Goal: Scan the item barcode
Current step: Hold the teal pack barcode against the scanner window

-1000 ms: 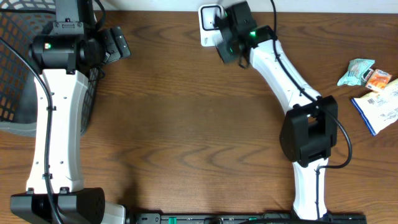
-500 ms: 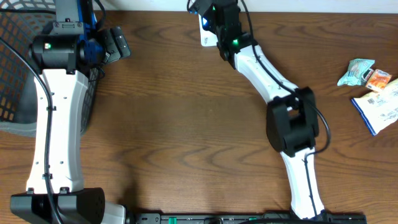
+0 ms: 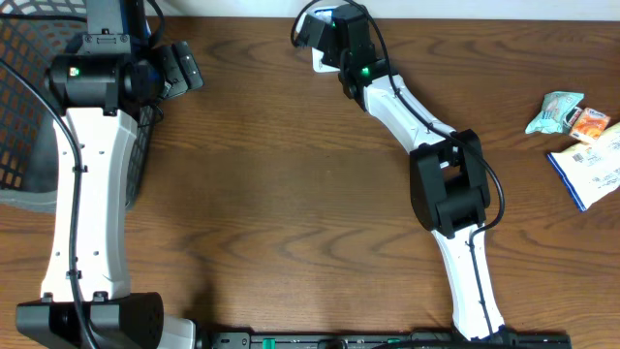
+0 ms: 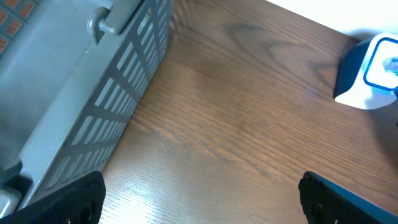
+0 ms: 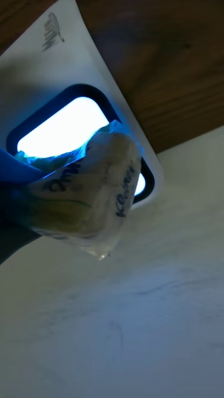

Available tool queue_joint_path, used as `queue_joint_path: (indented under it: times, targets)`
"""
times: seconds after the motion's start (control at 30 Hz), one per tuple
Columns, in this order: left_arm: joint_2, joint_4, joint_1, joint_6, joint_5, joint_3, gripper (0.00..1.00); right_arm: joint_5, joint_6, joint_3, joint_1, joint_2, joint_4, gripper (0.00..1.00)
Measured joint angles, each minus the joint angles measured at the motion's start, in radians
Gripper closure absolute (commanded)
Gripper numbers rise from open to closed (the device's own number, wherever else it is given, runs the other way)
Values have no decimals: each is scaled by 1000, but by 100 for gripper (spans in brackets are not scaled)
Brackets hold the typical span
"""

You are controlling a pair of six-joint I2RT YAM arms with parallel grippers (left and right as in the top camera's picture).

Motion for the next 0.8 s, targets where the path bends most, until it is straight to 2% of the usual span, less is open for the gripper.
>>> queue_joint_path:
  times: [0.53, 0.8]
  targets:
    - [0, 0, 0, 0, 0, 0, 2, 7, -38, 0, -29, 0, -1, 99]
    - [0, 0, 0, 0, 0, 0, 2, -14, -22, 0, -27, 0, 65, 99]
